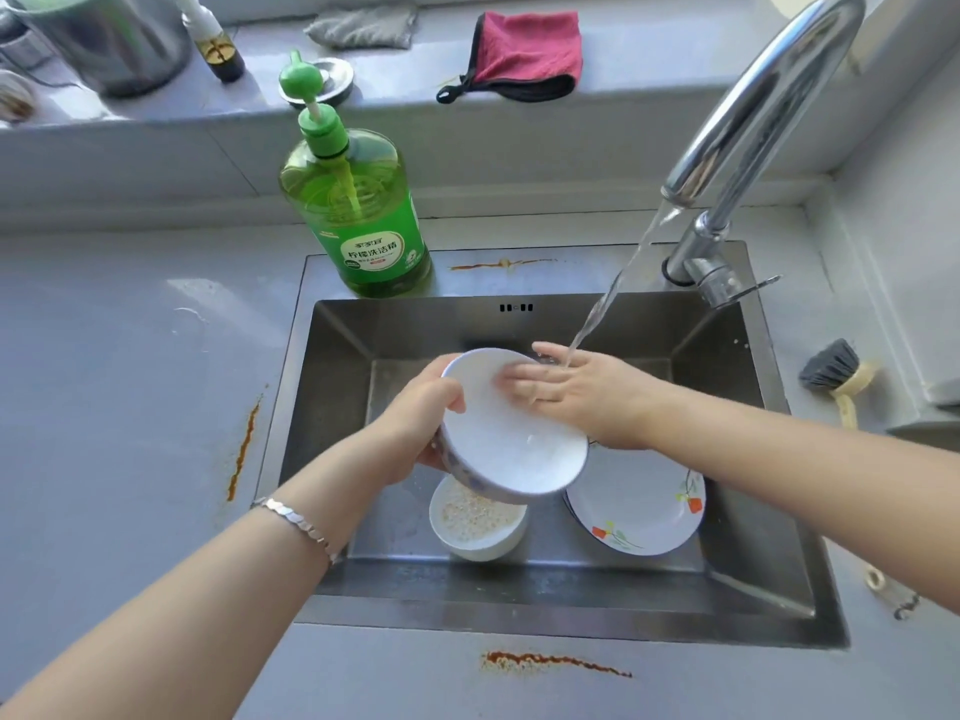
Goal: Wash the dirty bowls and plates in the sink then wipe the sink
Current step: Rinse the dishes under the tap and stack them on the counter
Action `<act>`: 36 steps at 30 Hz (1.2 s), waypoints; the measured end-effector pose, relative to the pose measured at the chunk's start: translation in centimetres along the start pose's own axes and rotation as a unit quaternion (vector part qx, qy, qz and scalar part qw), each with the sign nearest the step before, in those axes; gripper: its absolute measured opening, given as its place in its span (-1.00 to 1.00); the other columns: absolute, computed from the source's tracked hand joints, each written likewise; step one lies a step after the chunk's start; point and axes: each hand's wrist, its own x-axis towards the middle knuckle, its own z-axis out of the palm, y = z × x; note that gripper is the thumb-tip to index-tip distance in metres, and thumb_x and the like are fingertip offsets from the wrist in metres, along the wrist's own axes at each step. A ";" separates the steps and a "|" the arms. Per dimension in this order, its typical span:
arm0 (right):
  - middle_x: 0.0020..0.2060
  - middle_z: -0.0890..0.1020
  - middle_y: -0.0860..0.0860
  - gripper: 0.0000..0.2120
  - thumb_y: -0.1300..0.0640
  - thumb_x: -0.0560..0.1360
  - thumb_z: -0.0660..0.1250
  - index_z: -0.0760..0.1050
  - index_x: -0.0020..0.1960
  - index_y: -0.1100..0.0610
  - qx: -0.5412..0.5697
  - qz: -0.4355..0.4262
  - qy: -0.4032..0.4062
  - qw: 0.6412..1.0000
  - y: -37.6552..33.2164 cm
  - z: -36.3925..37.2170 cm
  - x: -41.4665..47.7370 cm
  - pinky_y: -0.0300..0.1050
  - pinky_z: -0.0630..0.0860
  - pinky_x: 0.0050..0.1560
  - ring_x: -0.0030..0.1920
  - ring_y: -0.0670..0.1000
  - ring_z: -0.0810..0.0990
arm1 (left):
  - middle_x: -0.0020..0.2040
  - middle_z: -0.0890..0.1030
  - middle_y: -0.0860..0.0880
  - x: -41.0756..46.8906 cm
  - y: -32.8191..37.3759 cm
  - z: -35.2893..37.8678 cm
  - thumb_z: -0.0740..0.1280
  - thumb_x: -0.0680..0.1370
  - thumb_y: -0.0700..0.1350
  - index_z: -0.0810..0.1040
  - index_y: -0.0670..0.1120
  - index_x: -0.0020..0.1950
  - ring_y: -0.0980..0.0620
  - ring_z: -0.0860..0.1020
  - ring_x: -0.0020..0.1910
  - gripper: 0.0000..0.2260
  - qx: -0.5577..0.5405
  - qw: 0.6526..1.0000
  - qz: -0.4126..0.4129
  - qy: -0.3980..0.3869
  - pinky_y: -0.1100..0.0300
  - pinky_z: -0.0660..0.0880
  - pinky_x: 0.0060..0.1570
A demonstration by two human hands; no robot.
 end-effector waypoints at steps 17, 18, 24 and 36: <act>-0.45 0.53 -0.07 -0.72 0.02 0.46 0.35 0.48 -0.34 0.16 0.641 0.523 0.350 0.440 -5.5 -2.7 0.5 -0.31 0.42 -0.43 -0.44 -0.17 0.45 | 0.12 0.48 0.25 0.2 -1.2 4.6 0.03 0.65 -0.09 0.40 0.05 0.21 0.35 0.44 0.15 -0.79 0.022 0.971 0.230 0.068 0.46 0.37 0.11; -0.43 0.56 -0.08 -0.74 0.03 0.47 0.34 0.50 -0.34 0.13 0.645 0.526 0.356 0.426 -5.3 -3.0 0.5 -0.30 0.44 -0.41 -0.42 -0.17 0.49 | 0.30 0.37 0.27 0.2 -2.4 5.4 0.04 0.66 -0.11 0.29 0.03 0.38 0.45 0.31 0.26 -0.71 0.030 0.959 0.276 0.053 0.57 0.23 0.18; -0.19 0.65 0.03 -0.78 -0.02 0.46 0.33 0.57 -0.22 0.12 0.689 0.518 0.377 0.340 -5.1 -4.9 0.4 -0.03 0.52 0.01 -0.10 0.02 0.60 | 0.50 -0.21 0.16 1.3 -3.0 8.9 -0.06 0.58 0.12 -0.23 0.04 0.47 0.26 -0.21 0.48 -0.46 0.033 0.939 0.331 0.086 0.34 -0.19 0.43; -0.22 0.63 0.07 -0.78 0.03 0.51 0.32 0.55 -0.24 0.13 0.651 0.542 0.394 0.356 -3.8 -6.8 -0.1 -0.01 0.55 -0.07 -0.17 0.04 0.58 | 0.56 -0.02 -0.05 2.1 1.2 9.2 -0.01 0.62 0.04 -0.05 -0.13 0.54 0.12 -0.07 0.52 -0.46 0.067 0.926 0.343 0.143 0.28 -0.10 0.46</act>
